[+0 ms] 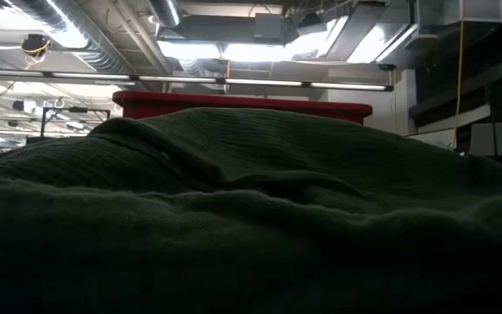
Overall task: Fold laundry
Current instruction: Fold the green polo shirt
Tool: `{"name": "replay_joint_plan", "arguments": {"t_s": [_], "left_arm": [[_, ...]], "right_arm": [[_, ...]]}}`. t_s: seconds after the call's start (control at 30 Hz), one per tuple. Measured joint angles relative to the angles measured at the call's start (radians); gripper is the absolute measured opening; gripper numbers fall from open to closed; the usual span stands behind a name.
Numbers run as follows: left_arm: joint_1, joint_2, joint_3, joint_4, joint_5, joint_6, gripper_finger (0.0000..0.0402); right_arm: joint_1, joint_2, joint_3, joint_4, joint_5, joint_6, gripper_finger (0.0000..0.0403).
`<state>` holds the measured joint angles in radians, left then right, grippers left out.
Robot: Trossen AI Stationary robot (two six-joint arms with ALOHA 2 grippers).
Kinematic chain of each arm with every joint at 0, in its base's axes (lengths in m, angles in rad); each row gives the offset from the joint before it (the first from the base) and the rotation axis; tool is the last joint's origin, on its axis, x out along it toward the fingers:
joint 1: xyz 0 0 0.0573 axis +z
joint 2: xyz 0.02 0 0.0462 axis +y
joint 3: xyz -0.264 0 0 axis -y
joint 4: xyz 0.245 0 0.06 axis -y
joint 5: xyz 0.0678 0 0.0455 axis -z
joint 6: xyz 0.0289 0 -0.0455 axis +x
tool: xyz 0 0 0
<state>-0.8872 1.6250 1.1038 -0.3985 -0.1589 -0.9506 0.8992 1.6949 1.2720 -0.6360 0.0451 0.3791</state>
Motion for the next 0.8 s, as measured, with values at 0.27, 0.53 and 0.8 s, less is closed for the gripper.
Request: {"name": "replay_joint_plan", "arguments": {"t_s": [0.27,0.53,0.8], "left_arm": [[-0.076,0.107,0.0,0.004,0.073,-0.143,0.0223],[-0.089,0.167,0.0,0.043,0.063,-0.148,0.0223],[-0.089,0.183,0.0,0.054,0.015,-0.15,0.0223]], "right_arm": [[0.054,0.074,0.0,-0.001,-0.056,0.114,0.0183],[0.071,0.115,0.0,0.007,-0.056,0.17,0.0183],[0.077,0.163,0.0,0.01,-0.056,0.177,0.0183]]}}
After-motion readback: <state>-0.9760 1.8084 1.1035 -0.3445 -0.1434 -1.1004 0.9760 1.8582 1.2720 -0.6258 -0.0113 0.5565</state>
